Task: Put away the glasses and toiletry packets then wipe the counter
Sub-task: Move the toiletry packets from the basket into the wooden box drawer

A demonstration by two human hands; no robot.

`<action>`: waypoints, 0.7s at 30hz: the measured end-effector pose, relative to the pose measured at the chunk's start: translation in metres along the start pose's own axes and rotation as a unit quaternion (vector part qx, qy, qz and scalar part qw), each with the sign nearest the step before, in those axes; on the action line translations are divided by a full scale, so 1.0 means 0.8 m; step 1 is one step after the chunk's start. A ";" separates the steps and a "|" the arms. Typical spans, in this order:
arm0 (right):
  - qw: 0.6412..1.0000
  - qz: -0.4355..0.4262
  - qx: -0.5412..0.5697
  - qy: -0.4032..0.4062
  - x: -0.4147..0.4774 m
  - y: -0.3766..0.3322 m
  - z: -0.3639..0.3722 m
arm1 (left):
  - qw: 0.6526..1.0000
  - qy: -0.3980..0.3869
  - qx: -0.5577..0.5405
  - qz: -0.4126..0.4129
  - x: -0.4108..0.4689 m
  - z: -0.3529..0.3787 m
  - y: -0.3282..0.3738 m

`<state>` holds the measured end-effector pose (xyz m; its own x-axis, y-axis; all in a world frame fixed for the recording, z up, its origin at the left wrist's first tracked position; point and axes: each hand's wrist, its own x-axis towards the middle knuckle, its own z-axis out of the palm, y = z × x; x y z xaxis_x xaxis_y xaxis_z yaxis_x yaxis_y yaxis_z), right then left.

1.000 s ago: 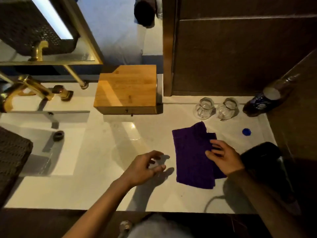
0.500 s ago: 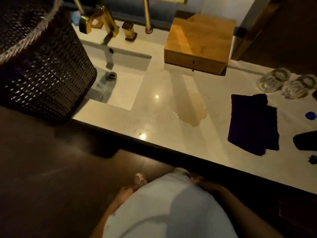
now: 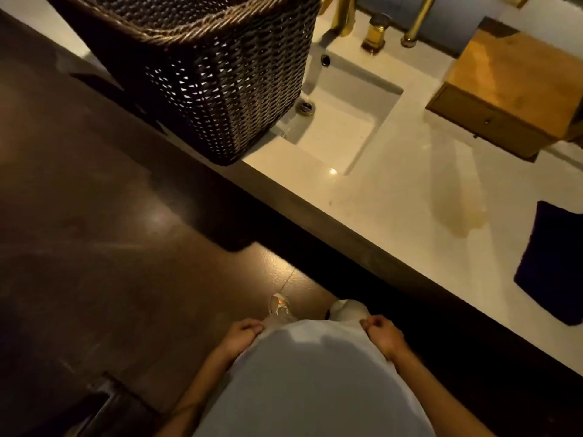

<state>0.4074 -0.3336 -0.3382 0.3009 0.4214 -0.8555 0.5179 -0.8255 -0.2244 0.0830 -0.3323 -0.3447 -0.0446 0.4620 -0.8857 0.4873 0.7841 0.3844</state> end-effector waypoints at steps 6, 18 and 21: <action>0.995 -0.081 -0.052 -0.028 -0.003 -0.051 0.007 | 0.996 0.066 -0.058 0.013 -0.020 -0.036 -0.019; 0.880 -0.436 -0.183 -0.045 -0.089 -0.300 -0.077 | 0.946 0.248 0.077 0.192 -0.054 -0.208 0.135; 0.794 -0.600 -0.029 0.089 -0.129 -0.382 -0.116 | 0.890 0.347 0.073 0.288 -0.093 -0.269 0.216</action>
<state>0.2921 -0.0898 -0.1376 -0.3320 0.9424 0.0400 0.5518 0.2285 -0.8021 -0.0173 -0.1415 -0.1565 -0.2525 0.9544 -0.1591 0.7100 0.2945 0.6397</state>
